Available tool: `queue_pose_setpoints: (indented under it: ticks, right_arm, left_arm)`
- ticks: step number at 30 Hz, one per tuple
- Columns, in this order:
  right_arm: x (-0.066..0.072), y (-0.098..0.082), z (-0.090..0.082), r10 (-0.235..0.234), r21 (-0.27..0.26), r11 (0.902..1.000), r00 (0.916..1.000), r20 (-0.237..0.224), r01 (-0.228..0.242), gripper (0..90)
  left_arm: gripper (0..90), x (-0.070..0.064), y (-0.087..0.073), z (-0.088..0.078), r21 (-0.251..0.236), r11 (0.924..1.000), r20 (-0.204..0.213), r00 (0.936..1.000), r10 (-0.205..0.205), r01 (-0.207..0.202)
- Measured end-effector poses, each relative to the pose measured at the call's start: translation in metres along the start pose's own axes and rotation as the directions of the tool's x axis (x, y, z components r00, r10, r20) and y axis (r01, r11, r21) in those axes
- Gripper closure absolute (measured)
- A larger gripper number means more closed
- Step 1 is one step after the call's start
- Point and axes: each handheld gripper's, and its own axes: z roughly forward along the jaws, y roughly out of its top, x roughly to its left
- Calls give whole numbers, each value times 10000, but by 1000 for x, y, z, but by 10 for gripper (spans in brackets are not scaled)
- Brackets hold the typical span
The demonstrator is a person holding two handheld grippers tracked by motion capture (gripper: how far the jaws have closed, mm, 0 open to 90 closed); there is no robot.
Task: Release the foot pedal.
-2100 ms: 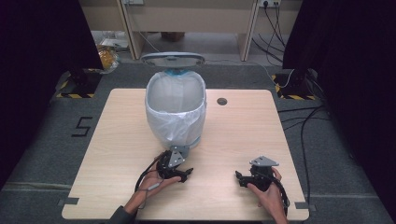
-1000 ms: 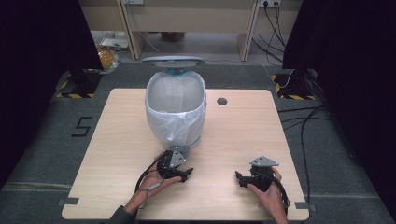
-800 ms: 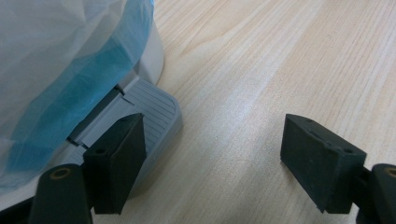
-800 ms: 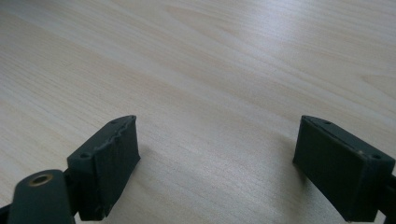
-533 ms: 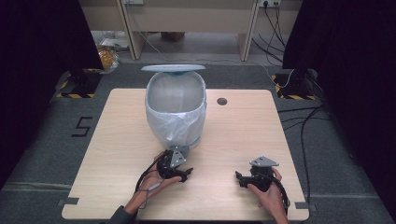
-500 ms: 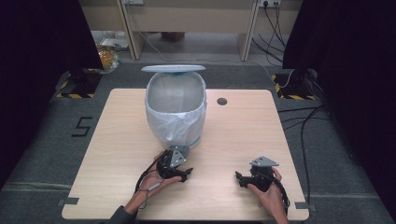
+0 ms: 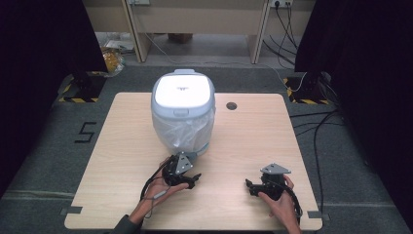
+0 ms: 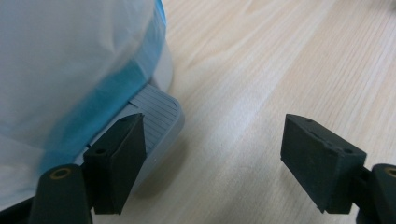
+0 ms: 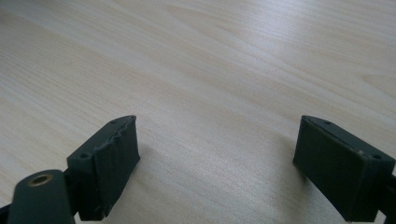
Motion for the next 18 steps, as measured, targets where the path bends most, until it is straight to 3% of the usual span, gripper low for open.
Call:
queue_pose_setpoints:
  ticks: [5, 11, 15, 18]
  right_arm:
    - [0, 0, 0, -6, 10, 10000, 10000, -13, 6, 136]
    - [0, 0, 0, -3, 11, 10000, 10000, -18, 3, 136]
    - [0, 0, 0, -14, 15, 10000, 10000, -24, 15, 136]
    - [0, 0, 0, -30, 13, 10000, 10000, -39, 30, 136]
  left_arm:
    - [220, 0, 0, 0, -50, 10000, -11, 10000, 42, -43]
    - [227, 4, 0, -5, -148, 9996, 291, 9993, -247, 252]
    - [225, 7, -3, -15, -296, 9989, 442, 9985, -338, 351]
    - [225, 11, -10, -30, -562, 9963, 662, 9959, -611, 648]
